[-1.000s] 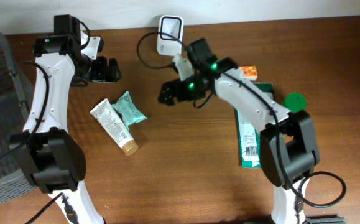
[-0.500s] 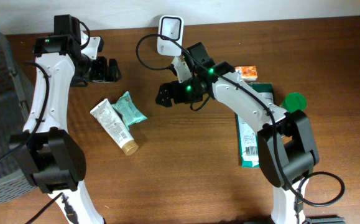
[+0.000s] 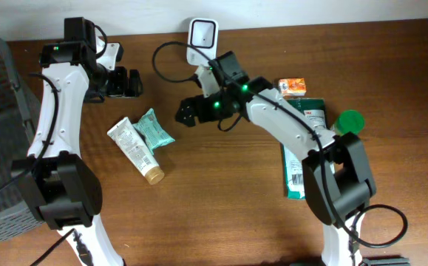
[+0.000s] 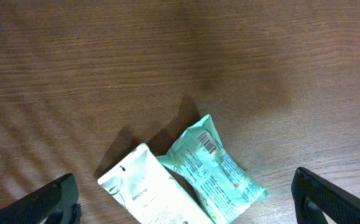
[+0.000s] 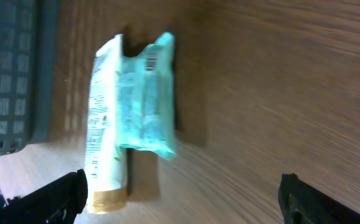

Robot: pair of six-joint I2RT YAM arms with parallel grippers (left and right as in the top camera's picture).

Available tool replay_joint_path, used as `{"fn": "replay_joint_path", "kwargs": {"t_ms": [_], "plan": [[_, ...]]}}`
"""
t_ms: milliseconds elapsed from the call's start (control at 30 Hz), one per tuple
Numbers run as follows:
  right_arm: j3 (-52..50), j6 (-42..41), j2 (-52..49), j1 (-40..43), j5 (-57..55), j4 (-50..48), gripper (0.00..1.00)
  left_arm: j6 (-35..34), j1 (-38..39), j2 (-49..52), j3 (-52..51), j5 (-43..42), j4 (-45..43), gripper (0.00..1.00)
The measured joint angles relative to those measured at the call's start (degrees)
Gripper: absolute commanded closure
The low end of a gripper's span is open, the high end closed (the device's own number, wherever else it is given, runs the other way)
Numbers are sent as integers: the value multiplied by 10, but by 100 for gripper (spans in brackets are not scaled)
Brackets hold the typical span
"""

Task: Scan the item barcode
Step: 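Reach the right gripper left to the mint-green wipes packet and grasp it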

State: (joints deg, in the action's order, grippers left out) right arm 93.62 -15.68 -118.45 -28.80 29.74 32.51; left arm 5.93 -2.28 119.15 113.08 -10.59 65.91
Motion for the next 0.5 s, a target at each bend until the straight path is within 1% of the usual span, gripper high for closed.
{"fn": "replay_joint_path", "kwargs": {"t_ms": [33,100,133,233,300,333,400,467,500], "plan": [[0,0,0,-7,0,-3,6,0,0,0,0,-2,-2,1],[0,-1,0,-13,0,-9,7,0,0,0,0,-4,-14,13],[0,-4,0,-13,1,-10,9,0,0,0,0,-5,-24,16],[0,-13,-1,-13,2,-15,17,-2,-3,0,43,-5,-4,15],[0,-23,-9,-14,3,-28,22,-17,-11,1,138,4,29,14],[0,-32,-26,-16,11,-48,25,-36,-19,-1,193,9,41,14],[0,-43,-50,-20,21,-73,27,-57,-48,-16,305,24,78,15],[-1,-56,-75,-25,28,-96,28,-72,-72,-33,358,31,98,16],[-1,-59,-87,-29,30,-105,30,-75,-78,-39,366,33,104,20]]}}
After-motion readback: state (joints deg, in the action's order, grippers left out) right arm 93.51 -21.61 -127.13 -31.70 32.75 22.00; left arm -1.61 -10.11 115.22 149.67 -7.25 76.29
